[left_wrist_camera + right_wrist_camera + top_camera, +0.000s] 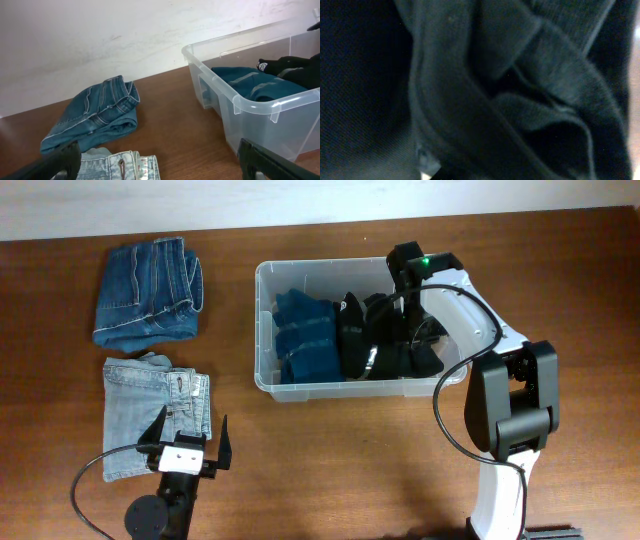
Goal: Pack container
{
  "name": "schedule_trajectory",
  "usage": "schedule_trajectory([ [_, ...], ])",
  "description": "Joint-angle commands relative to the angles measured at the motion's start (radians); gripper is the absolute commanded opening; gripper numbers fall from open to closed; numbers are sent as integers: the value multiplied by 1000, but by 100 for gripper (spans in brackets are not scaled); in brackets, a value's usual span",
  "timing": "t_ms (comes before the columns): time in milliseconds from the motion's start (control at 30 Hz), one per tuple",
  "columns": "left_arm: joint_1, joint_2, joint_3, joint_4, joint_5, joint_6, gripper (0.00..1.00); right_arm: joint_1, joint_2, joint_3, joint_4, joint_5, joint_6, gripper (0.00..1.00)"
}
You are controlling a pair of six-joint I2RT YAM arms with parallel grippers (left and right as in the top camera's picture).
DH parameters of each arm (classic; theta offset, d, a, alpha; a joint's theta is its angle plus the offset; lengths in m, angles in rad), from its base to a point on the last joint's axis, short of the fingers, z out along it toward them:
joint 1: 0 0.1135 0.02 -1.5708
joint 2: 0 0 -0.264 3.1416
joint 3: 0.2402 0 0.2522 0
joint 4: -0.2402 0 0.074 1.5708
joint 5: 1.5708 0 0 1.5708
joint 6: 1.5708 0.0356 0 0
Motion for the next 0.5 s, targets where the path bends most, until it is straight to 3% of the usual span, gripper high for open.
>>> schedule_trajectory([
  [0, 2, -7, -6, 0, 11, 16, 99, -6, 10, -7, 9, -25, 2, 4],
  [467, 2, -7, -6, 0, 11, 16, 99, -6, 5, 261, -140, -25, 2, 4],
])
